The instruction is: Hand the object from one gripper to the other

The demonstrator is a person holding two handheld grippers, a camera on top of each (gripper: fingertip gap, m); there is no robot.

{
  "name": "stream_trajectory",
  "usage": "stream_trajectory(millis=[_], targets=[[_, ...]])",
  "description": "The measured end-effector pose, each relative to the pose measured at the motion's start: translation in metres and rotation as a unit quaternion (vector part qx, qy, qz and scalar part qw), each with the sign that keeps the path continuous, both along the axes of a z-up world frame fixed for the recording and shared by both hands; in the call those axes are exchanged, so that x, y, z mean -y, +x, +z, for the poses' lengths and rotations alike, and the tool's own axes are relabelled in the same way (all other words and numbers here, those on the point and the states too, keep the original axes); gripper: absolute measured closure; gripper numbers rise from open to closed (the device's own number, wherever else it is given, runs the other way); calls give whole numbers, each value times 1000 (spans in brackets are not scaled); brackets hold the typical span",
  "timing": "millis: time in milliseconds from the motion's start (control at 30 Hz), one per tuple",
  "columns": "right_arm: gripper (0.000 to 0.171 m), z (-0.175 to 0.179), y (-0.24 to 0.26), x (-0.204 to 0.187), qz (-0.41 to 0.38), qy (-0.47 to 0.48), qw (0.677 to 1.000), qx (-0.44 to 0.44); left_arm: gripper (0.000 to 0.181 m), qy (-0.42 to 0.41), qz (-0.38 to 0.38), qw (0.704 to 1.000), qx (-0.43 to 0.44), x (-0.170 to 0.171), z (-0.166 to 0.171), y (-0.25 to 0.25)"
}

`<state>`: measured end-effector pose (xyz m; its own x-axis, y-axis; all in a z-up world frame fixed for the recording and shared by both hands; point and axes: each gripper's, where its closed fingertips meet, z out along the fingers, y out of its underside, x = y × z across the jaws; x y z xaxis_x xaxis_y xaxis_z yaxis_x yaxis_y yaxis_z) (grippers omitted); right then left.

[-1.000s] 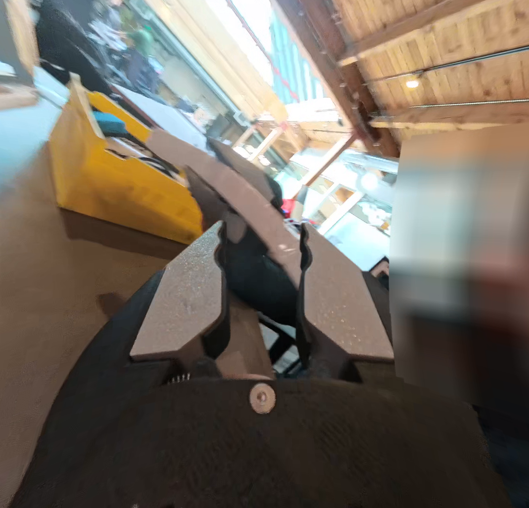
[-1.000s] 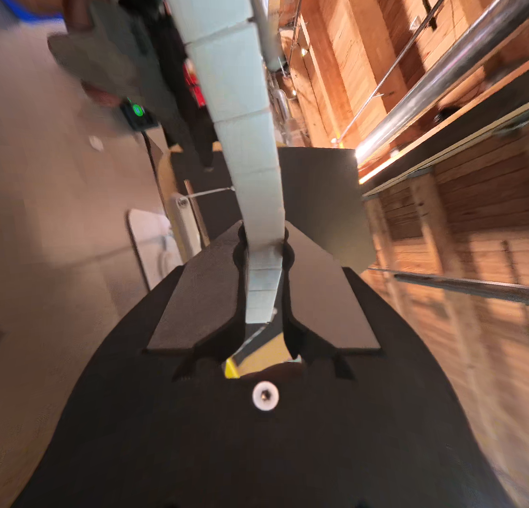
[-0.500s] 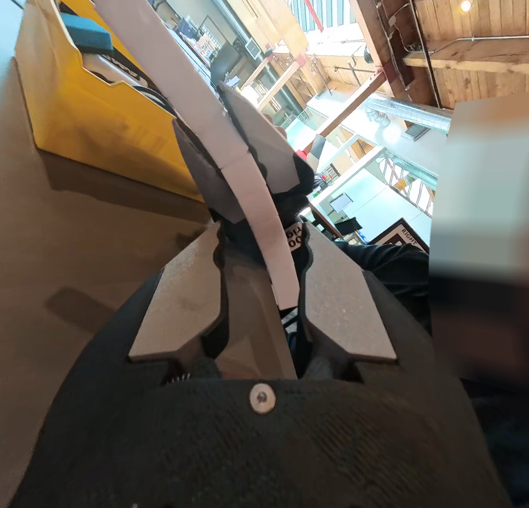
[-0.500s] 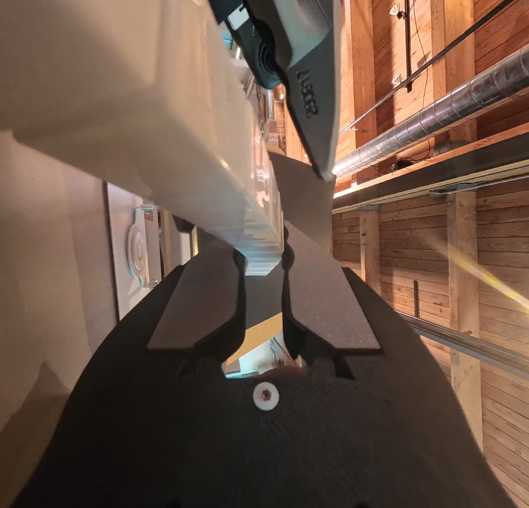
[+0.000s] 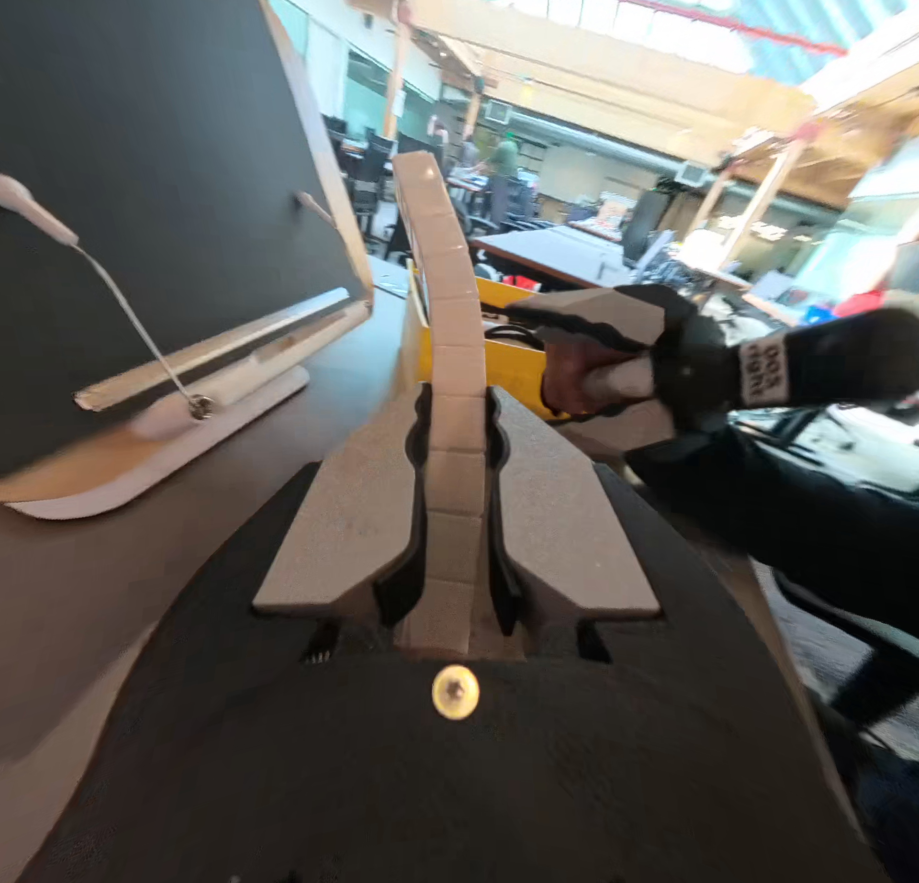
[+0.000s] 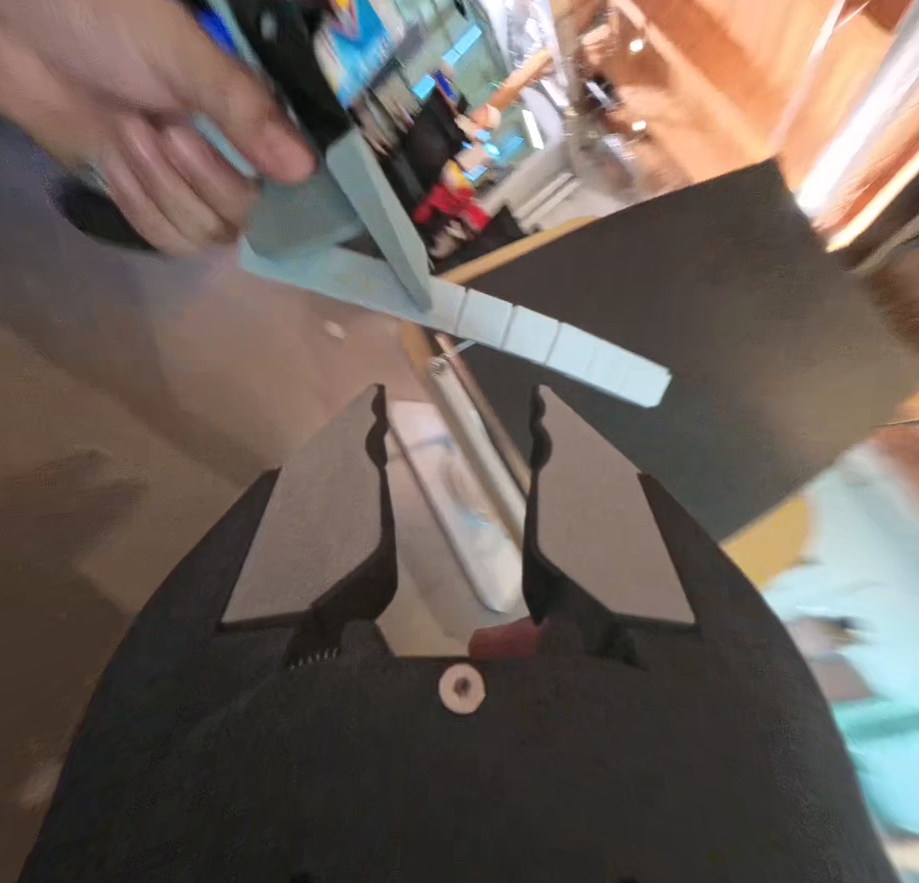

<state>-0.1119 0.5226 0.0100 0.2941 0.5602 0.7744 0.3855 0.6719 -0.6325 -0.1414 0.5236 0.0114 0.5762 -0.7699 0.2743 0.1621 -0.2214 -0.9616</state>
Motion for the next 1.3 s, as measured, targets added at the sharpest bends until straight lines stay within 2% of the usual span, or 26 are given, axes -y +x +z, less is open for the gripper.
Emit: stream_trajectory(millis=[100,167,233,300,400,433,467,500,533,633,700,733,800,867,933,1000,1133,1200,1300], targets=[[126,2,-2,-1,28,-109,993,-43,162,57,64,996,-26,-6,9,-7],[125,4,-4,1,54,-195,976,-75,162,176,101,975,-92,2,23,-5],[123,19,-5,6,99,-288,942,-138,162,259,138,940,-173,9,28,0],[118,33,-4,11,151,-377,892,-197,162,323,149,910,-215,18,31,11],[119,41,-3,9,180,-460,835,-241,162,372,152,873,-276,23,21,27],[123,42,-4,10,188,-469,827,-245,162,379,140,869,-286,26,16,35],[140,42,-4,13,196,-471,825,-242,162,378,129,869,-292,27,12,42],[149,42,-4,15,200,-468,828,-236,162,369,134,871,-294,25,9,44],[149,41,-4,14,197,-463,834,-225,162,355,131,880,-289,23,7,45],[150,43,2,7,158,-393,884,-197,160,288,100,923,-234,21,6,41],[151,50,15,-6,83,-257,943,-193,151,223,65,959,-164,22,13,33],[151,51,20,-11,37,-176,969,-168,153,193,48,972,-126,23,19,27],[151,48,28,-19,-52,-16,993,-103,152,148,10,987,-63,28,30,17],[151,41,27,-23,-113,110,986,-45,145,153,20,987,-35,28,40,8],[151,31,20,-23,-134,169,976,0,132,172,13,983,-60,33,38,12],[151,20,13,-24,-145,181,972,29,121,192,14,976,-101,34,30,22],[152,19,7,-20,-150,149,977,13,117,244,9,955,-169,42,14,51],[152,18,1,-15,-152,163,975,25,128,260,30,948,-182,41,14,59],[150,18,-7,-4,-153,217,964,32,159,310,85,925,-203,38,24,55]])
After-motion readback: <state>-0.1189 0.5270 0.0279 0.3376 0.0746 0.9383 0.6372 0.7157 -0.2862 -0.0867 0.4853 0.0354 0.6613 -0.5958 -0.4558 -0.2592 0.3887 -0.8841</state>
